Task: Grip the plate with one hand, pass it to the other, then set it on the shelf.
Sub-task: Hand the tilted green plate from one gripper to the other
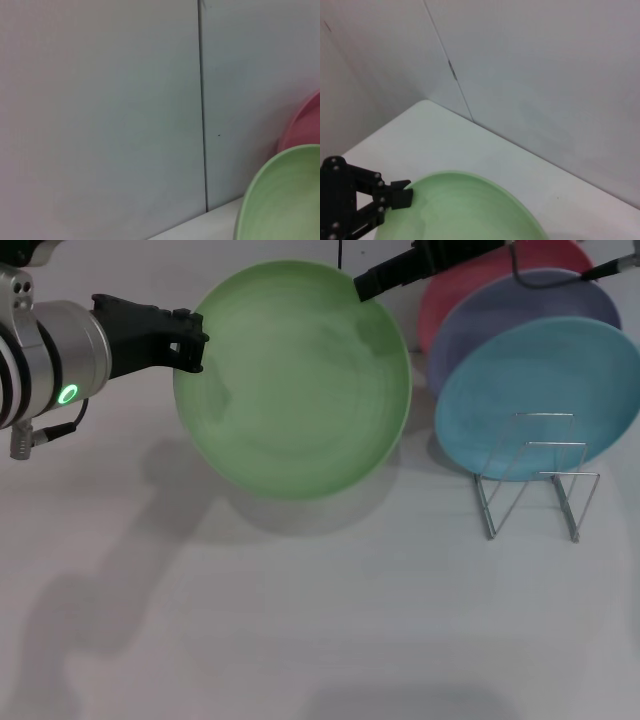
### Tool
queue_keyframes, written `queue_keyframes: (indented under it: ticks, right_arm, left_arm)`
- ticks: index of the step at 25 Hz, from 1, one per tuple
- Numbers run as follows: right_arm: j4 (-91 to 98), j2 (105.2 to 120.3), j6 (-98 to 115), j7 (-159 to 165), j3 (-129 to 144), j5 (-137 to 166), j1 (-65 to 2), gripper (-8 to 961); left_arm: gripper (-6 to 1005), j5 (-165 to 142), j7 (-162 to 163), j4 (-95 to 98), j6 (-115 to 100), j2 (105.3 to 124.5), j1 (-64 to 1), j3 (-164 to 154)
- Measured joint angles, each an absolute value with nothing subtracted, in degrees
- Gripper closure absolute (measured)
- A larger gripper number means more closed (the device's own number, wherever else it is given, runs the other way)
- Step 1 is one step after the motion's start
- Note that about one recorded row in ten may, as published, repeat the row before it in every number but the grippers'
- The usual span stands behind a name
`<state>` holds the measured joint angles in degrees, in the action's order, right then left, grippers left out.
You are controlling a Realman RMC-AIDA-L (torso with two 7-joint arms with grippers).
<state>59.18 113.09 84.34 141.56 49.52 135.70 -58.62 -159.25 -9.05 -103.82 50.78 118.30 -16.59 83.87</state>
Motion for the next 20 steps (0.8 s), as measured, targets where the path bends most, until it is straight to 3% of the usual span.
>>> queue_keyframes:
  ticks: [20]
  right_arm:
    - [54.5, 113.38, 80.11, 141.18, 52.69, 138.27, -60.68, 202]
  left_arm:
    - [936, -158.99, -9.05, -103.79, 50.44, 118.23, -16.59, 84.15]
